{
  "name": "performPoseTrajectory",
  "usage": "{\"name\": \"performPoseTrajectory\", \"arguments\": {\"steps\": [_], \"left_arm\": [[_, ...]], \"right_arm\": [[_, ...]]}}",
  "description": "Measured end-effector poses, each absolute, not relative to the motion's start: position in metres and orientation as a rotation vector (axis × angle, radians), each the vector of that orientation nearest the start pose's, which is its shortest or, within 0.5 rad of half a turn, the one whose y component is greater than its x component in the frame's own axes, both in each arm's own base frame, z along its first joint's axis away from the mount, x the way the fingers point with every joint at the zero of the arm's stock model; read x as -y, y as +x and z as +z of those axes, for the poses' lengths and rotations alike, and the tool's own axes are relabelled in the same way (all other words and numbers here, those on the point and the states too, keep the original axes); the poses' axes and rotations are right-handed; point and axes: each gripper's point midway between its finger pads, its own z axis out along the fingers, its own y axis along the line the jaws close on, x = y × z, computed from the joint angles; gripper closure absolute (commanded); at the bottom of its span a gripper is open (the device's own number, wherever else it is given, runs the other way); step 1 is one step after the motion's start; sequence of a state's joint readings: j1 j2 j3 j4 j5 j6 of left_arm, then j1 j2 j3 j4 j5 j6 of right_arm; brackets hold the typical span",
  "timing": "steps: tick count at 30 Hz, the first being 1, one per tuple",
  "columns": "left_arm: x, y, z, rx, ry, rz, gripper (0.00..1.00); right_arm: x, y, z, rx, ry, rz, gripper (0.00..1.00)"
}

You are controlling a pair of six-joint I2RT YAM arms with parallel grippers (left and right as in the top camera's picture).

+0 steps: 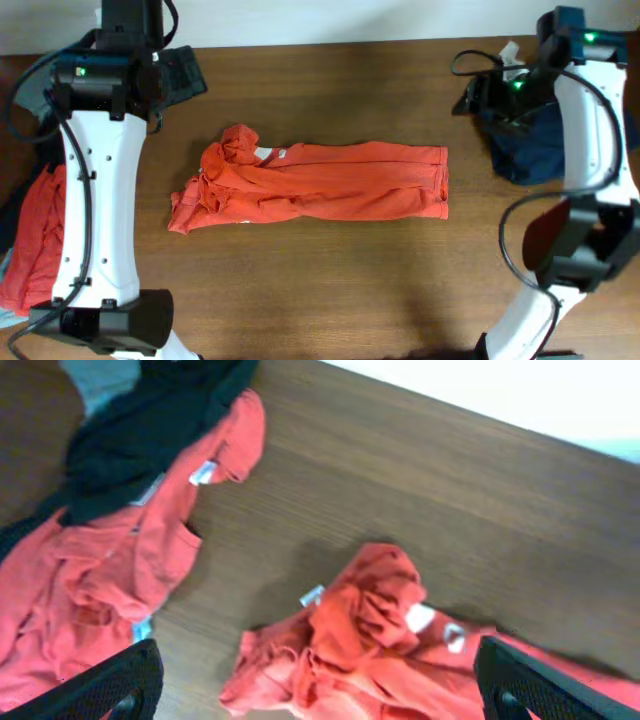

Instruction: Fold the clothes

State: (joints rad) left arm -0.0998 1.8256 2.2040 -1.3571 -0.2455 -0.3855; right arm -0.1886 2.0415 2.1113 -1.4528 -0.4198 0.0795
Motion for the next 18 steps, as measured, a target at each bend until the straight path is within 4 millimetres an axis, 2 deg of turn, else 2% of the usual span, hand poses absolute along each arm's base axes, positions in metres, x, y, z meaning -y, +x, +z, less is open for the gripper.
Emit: {"name": "performPoseTrajectory", "arguments": {"steps": [2,7,10,13,18], "left_arm": [[0.007,0.422,0.311,-2.506,-0.433,0.105,0.01],[0.022,0.406,0.301,-2.591,-0.386,0.099,0.01],[0.031,0.408,0.302,-2.583,-0.359,0.08,0.01],[0.039,0.413,0.306,-2.56,-0.339,0.057,0.01],[0.049,0.418,0.302,-2.556,-0.319,0.016,0.01]], "right_arm": [[0.017,0.419,0.223,-2.817,0.328,0.506,0.02],[0.023,0.381,0.281,-2.725,0.323,0.366,0.01],[0.024,0.374,0.289,-2.706,0.319,0.346,0.01],[0.024,0.374,0.265,-2.757,0.33,0.356,0.01],[0.023,0.372,0.184,-2.909,0.356,0.385,0.01]]}}
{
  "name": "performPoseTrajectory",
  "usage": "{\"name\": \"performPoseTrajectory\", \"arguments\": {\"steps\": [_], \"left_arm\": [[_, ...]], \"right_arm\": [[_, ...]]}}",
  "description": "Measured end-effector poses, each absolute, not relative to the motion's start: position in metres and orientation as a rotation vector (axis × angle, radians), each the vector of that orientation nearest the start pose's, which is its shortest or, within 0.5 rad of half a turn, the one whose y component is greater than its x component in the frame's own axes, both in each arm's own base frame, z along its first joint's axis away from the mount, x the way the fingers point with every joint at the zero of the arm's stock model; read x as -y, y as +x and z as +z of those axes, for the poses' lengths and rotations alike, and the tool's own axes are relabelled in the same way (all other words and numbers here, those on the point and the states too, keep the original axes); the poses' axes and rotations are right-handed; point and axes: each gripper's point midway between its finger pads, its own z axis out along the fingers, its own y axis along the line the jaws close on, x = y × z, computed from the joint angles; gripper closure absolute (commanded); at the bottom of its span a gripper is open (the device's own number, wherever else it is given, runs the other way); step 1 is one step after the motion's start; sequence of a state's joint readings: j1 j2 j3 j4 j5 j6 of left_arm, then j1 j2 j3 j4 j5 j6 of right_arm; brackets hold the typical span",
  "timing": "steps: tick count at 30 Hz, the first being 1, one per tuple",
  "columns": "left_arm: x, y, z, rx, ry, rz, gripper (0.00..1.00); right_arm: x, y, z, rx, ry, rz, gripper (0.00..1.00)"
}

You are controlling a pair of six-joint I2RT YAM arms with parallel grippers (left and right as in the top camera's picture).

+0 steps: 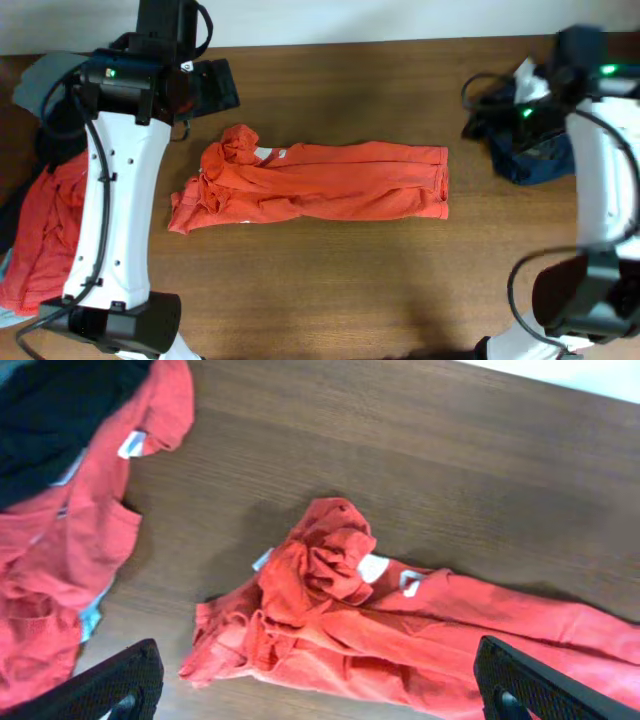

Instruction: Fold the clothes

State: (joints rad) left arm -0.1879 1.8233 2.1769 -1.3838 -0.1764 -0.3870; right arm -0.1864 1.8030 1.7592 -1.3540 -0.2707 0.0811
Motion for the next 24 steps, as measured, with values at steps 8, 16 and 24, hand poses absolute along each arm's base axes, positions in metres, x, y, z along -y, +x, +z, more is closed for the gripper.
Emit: {"name": "performPoseTrajectory", "arguments": {"steps": [8,16,24], "left_arm": [[0.055,0.429,0.251,-2.618,-0.312,0.01,0.01],[0.042,0.432,0.239,-2.606,-0.333,0.116,0.01],[0.017,0.432,0.242,-2.578,-0.387,0.23,0.01]], "right_arm": [[0.017,0.365,0.098,-2.957,0.348,0.422,0.03],[0.002,0.371,0.048,-2.896,0.297,0.418,0.09],[-0.014,0.372,0.037,-2.881,0.274,0.419,0.12]]}}
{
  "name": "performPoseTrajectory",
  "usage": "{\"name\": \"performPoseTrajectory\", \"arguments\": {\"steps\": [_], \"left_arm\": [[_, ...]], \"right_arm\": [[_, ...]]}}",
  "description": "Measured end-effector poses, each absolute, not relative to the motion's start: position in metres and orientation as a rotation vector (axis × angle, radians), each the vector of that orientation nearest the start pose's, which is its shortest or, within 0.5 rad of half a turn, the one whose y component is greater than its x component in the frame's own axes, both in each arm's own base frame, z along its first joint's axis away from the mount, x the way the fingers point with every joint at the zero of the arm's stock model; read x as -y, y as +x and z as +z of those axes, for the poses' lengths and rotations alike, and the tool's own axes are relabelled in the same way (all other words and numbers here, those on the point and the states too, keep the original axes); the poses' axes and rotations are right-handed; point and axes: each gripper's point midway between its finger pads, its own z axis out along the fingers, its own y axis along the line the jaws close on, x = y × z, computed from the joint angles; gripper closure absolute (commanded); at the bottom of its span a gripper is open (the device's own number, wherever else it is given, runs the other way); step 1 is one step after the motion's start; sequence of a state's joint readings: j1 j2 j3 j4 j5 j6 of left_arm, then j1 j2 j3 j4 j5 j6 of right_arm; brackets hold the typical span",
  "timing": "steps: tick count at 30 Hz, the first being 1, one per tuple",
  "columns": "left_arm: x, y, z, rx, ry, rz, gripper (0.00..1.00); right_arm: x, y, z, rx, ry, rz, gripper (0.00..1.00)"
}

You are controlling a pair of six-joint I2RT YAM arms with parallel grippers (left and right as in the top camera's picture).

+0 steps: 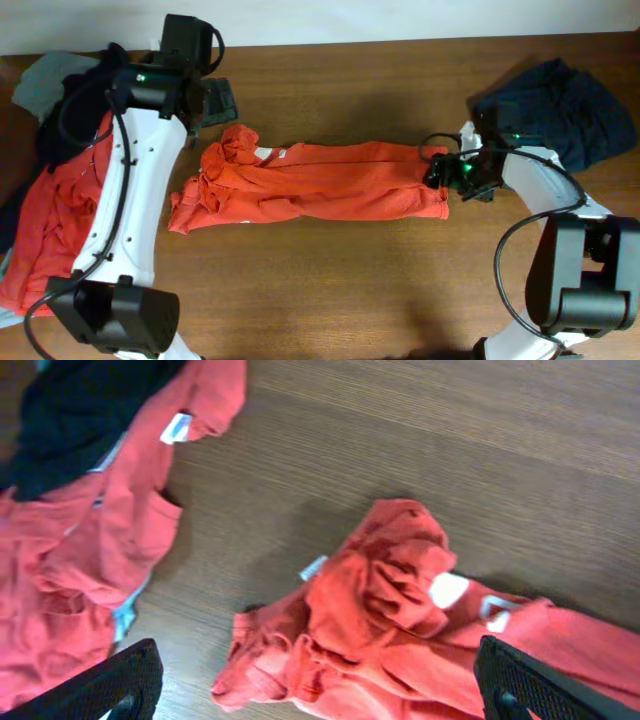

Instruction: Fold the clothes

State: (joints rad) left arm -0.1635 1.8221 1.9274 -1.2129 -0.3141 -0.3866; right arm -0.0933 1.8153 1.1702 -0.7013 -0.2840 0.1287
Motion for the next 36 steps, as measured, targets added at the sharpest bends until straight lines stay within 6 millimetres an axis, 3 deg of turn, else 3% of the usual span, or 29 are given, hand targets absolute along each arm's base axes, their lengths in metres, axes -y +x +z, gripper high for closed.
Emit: {"name": "performPoseTrajectory", "arguments": {"steps": [6,11,20,25,27,32,36], "left_arm": [[0.003,0.43,0.242,-2.576,-0.426,0.263,0.01],[0.002,0.429,0.241,-2.582,-0.426,0.268,0.01],[0.001,0.425,0.24,-2.597,-0.426,0.28,0.01],[0.001,0.424,0.239,-2.604,-0.425,0.284,0.01],[0.001,0.423,0.239,-2.607,-0.425,0.286,0.01],[0.0,0.422,0.238,-2.609,-0.425,0.287,0.01],[0.0,0.422,0.238,-2.609,-0.425,0.287,0.01]], "right_arm": [[-0.018,0.376,0.029,-2.888,0.246,0.385,0.17],[-0.02,0.374,0.017,-2.919,0.27,0.339,0.25],[-0.012,0.374,0.013,-2.926,0.332,0.183,0.28],[-0.017,0.375,0.003,-2.941,0.331,0.151,0.39],[-0.018,0.376,0.002,-2.938,0.334,0.147,0.48],[-0.024,0.376,0.001,-2.936,0.375,0.196,0.94],[-0.025,0.377,0.002,-2.931,0.409,0.231,0.96]]}}
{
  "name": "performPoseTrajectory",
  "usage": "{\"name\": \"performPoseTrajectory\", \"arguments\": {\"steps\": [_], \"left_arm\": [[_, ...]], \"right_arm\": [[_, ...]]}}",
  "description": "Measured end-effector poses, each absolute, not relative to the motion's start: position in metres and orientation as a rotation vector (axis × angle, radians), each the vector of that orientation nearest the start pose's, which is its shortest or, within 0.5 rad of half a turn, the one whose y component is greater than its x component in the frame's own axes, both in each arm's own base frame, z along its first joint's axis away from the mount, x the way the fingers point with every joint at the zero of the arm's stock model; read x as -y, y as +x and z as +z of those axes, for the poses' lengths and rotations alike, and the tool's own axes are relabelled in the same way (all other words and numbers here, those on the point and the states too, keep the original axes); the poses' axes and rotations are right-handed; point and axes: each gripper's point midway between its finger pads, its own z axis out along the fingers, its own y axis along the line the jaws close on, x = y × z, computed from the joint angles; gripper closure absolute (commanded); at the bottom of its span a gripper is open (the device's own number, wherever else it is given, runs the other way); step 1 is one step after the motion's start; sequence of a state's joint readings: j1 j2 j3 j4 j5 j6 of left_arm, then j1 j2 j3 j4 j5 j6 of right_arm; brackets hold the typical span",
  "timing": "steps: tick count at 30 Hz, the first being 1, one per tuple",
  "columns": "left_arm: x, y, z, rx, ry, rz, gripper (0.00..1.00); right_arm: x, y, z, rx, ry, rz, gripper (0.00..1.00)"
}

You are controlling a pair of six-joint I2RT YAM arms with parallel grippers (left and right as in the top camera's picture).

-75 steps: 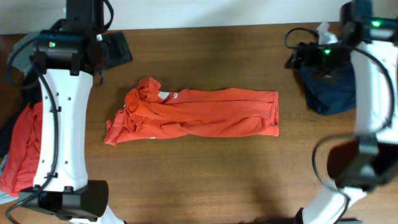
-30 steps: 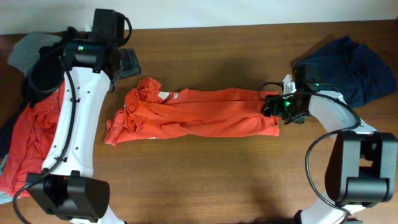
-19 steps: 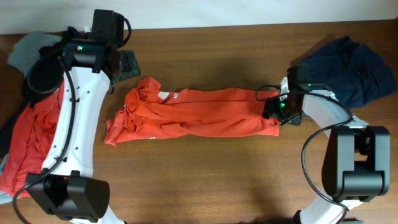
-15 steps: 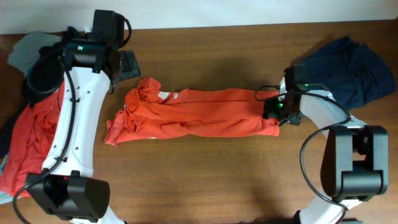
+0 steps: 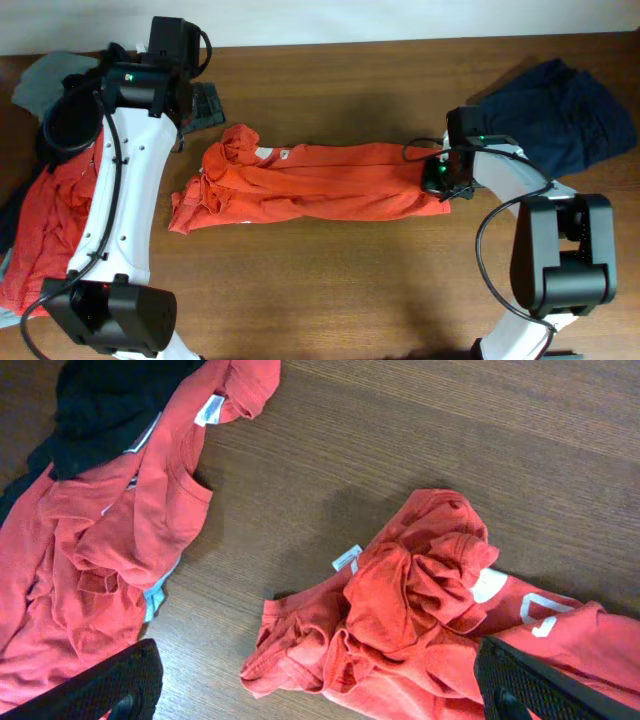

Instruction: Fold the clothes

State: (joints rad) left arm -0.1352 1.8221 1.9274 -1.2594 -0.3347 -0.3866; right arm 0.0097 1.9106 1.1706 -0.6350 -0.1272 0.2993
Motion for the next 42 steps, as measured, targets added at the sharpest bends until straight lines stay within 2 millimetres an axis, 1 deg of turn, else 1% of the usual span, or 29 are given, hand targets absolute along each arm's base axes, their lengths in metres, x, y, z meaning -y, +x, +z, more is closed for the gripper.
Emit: {"name": "performPoseTrajectory", "arguments": {"steps": [3,5,7,10,12,14,16,18,22,25,27,29,35,39,42], "left_arm": [[0.0,0.422,0.238,-2.609,-0.425,0.287,0.01],[0.0,0.422,0.238,-2.609,-0.425,0.287,0.01],[0.0,0.422,0.238,-2.609,-0.425,0.287,0.01],[0.0,0.423,0.239,-2.609,-0.425,0.287,0.01],[0.001,0.423,0.239,-2.607,-0.425,0.286,0.01],[0.001,0.424,0.239,-2.603,-0.425,0.284,0.01],[0.001,0.424,0.239,-2.602,-0.425,0.284,0.01],[0.001,0.424,0.239,-2.602,-0.425,0.284,0.01],[0.001,0.424,0.239,-2.601,-0.425,0.283,0.01],[0.001,0.424,0.239,-2.6,-0.426,0.283,0.01],[0.001,0.425,0.24,-2.597,-0.426,0.282,0.01],[0.001,0.426,0.24,-2.593,-0.426,0.28,0.01],[0.0,0.428,0.241,-2.582,-0.428,0.282,0.01],[0.0,0.428,0.242,-2.58,-0.429,0.283,0.01],[0.0,0.429,0.242,-2.579,-0.429,0.282,0.01]], "right_arm": [[-0.024,0.376,0.002,-2.931,0.434,0.256,0.96],[-0.018,0.372,0.002,-2.943,0.471,0.276,0.96],[-0.008,0.368,0.003,-2.955,0.52,0.292,0.96],[0.018,0.361,0.006,-2.964,0.608,0.294,0.96],[0.036,0.36,0.012,-2.958,0.642,0.292,0.96],[0.049,0.362,0.02,-2.948,0.649,0.305,0.96],[0.055,0.366,0.03,-2.937,0.617,0.325,0.96],[0.052,0.37,0.038,-2.934,0.567,0.351,0.96],[0.03,0.378,0.051,-2.929,0.439,0.42,0.96],[0.004,0.383,0.057,-2.925,0.328,0.485,0.96],[-0.018,0.384,0.06,-2.932,0.24,0.526,0.96],[-0.044,0.381,0.061,-2.947,0.142,0.558,0.96],[-0.112,0.37,0.063,-2.963,-0.103,0.619,0.96],[-0.145,0.363,0.065,-2.959,-0.202,0.65,0.96],[-0.159,0.358,0.066,-2.958,-0.246,0.66,0.96]]}}
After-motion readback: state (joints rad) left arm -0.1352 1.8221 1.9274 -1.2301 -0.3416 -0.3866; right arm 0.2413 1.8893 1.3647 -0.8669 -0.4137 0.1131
